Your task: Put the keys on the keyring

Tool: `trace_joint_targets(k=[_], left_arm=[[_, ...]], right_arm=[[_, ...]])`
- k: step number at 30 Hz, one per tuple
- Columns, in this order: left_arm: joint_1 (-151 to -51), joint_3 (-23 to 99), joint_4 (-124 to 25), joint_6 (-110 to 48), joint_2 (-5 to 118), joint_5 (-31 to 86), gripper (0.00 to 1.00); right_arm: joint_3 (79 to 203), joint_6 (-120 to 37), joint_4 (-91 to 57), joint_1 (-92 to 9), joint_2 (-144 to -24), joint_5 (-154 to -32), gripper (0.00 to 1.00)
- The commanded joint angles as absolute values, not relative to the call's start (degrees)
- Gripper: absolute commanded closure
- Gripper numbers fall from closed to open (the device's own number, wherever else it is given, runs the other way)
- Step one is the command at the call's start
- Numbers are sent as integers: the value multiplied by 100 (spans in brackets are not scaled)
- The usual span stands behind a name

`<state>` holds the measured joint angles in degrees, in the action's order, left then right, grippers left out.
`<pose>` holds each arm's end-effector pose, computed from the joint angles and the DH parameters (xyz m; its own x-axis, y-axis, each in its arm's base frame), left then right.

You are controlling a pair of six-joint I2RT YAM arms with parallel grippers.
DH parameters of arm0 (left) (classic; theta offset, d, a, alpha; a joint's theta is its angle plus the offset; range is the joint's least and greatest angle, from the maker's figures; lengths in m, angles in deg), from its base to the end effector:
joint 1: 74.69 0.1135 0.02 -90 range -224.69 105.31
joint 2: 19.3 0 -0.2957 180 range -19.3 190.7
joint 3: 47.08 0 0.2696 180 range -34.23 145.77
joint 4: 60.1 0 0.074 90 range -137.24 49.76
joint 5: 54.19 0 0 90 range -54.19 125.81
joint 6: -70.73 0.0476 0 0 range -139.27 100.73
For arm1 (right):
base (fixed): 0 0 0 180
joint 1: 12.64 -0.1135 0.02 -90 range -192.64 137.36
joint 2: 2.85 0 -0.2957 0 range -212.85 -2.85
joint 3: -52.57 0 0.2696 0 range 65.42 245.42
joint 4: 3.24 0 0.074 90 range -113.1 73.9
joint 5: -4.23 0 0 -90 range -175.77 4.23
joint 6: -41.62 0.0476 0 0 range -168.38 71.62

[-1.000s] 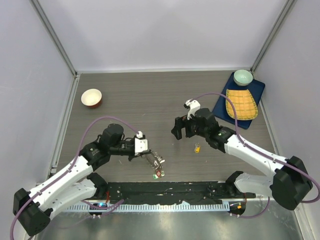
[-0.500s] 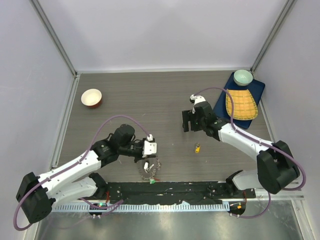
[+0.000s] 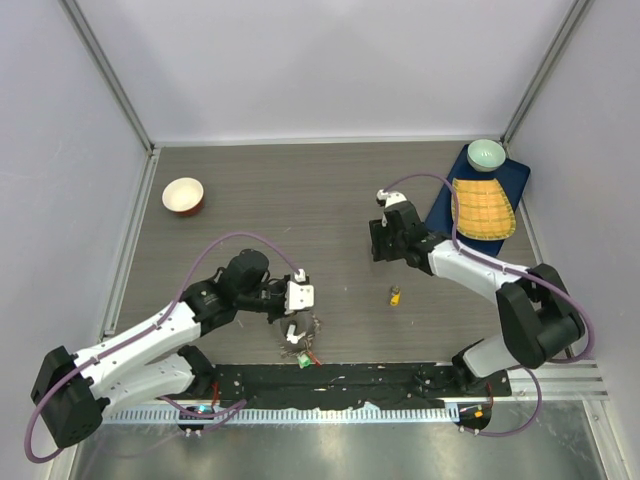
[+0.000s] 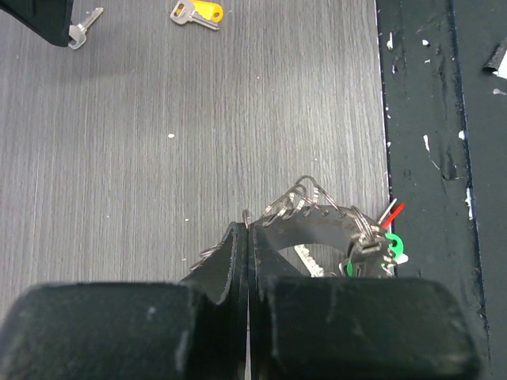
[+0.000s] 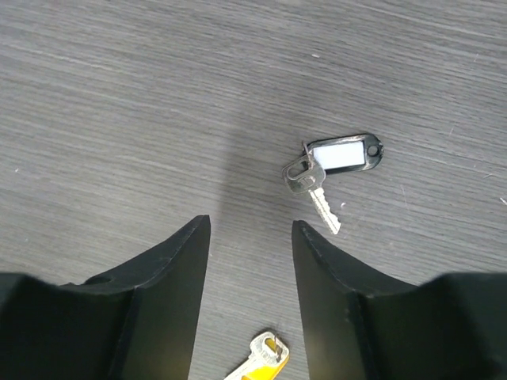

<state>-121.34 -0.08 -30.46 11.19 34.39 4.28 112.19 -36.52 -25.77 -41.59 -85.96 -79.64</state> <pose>0.1226 -0.1661 0.2525 0.1103 0.5127 -0.8515 0.9897 0.0219 0.1413 0.2790 0.1485 0.2123 -0.7018 -0.1547 -0.6954 -0.2781 0.9582 0.0675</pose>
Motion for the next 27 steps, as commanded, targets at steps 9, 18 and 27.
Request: trace_joint_targets(k=[9,18,27], left_arm=[[-12162,58,-3230,1114,3299,619,100],[-12162,67,-3247,1070,3325,645,100],[-12162,67,-3239,1061,3317,663,100]], right_arm=[[11754,-4108,-2137,-3840,-9249,-7689,66],[11781,-4495,-2146,-3540,-9443,-8234,68],[11596,-4723,-1812,-3487,-9460,-8410,69]])
